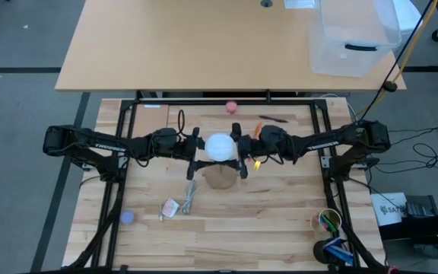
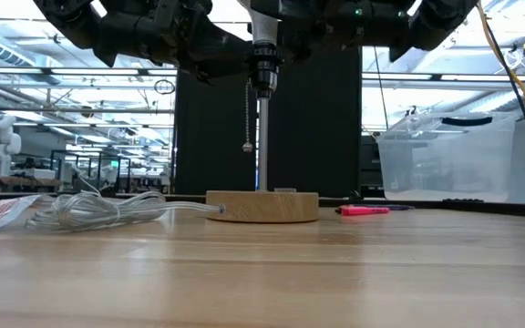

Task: Screw lightbulb
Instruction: Remove the white lightbulb from the desk lamp

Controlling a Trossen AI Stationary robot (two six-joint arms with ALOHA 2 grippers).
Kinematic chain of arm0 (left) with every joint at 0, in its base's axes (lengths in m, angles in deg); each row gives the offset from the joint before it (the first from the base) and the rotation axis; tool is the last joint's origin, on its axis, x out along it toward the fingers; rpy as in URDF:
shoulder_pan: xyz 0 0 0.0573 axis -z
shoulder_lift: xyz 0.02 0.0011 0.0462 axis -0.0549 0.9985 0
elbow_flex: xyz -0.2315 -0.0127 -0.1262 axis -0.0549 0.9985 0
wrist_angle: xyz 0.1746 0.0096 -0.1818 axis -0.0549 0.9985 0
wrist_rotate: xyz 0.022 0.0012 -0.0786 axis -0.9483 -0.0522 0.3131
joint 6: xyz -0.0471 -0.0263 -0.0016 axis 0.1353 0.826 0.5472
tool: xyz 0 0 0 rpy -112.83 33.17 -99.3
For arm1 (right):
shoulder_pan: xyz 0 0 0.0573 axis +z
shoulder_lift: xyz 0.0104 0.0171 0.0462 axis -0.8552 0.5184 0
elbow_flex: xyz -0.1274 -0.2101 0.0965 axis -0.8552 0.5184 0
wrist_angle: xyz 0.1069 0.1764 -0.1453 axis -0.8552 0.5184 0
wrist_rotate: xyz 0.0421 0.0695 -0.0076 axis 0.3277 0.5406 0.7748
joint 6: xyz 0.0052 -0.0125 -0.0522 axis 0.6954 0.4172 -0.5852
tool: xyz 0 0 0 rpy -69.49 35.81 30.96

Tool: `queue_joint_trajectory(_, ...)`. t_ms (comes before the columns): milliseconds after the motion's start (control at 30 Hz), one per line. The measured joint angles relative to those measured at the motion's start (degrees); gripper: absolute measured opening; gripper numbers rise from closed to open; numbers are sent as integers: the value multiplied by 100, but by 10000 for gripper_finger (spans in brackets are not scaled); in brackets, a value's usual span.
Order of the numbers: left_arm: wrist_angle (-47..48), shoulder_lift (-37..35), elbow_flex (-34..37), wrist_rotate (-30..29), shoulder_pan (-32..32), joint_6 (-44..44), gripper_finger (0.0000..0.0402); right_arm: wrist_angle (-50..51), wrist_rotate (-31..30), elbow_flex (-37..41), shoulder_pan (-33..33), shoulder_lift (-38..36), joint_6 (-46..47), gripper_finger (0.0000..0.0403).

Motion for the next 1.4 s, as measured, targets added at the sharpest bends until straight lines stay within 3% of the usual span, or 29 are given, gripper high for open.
queue_joint_trajectory(267,4,0,0,-34,-7,4,238,747,-1718,0,436,-532,-382,285)
queue_joint_trajectory(600,230,38,41,-39,-5,48,238,1333,-2074,0,893,-885,9,286)
queue_joint_trajectory(767,87,7,22,-183,-7,39,238,1270,-3216,0,1333,-714,48,286)
queue_joint_trajectory(1100,34,13,22,-262,-11,23,238,-74,-5020,0,1719,44,-107,286)
queue_joint_trajectory(1400,17,11,20,-346,-1,41,238,-1477,-5561,0,1687,676,-566,283)
